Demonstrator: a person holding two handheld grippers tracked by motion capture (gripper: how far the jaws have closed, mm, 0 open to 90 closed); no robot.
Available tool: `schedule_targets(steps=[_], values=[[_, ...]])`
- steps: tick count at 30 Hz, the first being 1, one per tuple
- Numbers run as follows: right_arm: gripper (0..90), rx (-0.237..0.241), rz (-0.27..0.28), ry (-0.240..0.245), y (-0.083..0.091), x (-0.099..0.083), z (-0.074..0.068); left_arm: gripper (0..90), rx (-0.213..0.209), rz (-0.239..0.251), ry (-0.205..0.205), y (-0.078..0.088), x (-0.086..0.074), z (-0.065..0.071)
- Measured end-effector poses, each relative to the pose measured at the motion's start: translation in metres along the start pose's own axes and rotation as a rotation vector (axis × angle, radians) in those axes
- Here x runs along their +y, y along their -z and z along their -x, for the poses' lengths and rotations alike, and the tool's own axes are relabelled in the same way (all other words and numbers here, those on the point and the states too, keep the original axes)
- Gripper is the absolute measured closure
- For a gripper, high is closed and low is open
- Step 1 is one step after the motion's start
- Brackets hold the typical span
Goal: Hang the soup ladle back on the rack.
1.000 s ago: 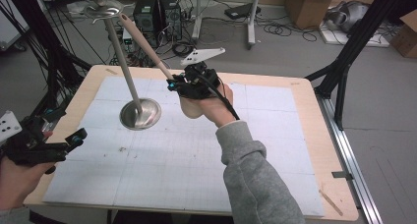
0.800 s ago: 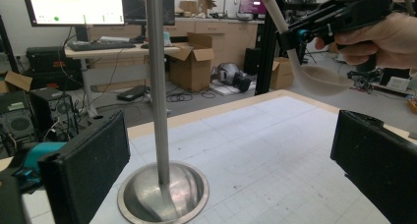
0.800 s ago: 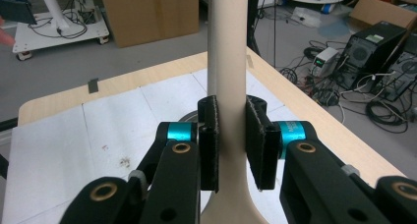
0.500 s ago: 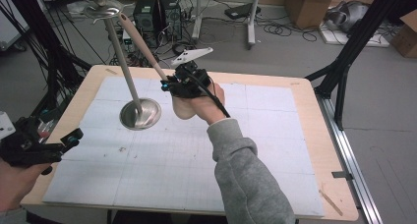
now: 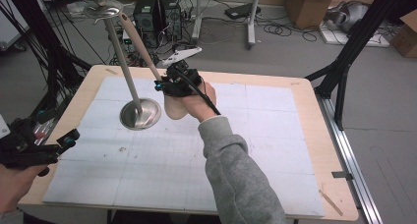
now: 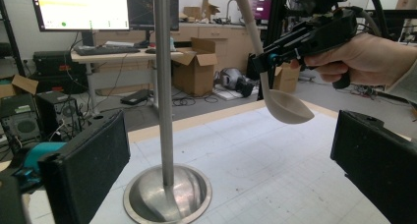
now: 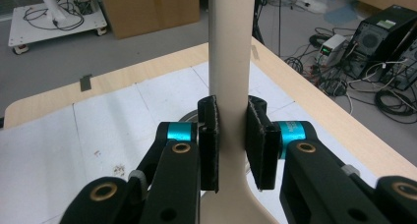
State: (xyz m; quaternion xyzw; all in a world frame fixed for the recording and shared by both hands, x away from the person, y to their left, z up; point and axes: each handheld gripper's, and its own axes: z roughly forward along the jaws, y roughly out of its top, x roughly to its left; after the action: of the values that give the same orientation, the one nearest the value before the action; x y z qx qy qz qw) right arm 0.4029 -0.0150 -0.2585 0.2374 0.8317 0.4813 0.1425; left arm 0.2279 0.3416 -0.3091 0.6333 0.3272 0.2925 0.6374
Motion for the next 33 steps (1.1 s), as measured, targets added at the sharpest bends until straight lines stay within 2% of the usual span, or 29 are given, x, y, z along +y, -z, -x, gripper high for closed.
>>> schedule_targets(steps=[16,22,27,31,33], values=[[77.2,0.005,-0.011,-0.007,-0.02,0.002,-0.002,1.9,0.0,0.002,0.002,0.001,0.0,0.0],[75.0,0.004,-0.007,0.004,-0.025,0.002,-0.003,1.9,-0.001,0.003,0.004,0.001,0.0,0.0],[62.5,-0.012,0.014,0.018,-0.02,0.003,-0.004,1.9,-0.001,-0.001,0.005,0.0,-0.002,0.0],[49.8,-0.01,0.043,0.021,-0.013,0.004,-0.005,1.9,0.0,-0.001,0.004,0.001,-0.001,-0.001],[44.2,0.007,0.062,0.026,-0.01,0.004,-0.004,1.9,0.001,0.003,0.006,0.001,-0.001,-0.001]])
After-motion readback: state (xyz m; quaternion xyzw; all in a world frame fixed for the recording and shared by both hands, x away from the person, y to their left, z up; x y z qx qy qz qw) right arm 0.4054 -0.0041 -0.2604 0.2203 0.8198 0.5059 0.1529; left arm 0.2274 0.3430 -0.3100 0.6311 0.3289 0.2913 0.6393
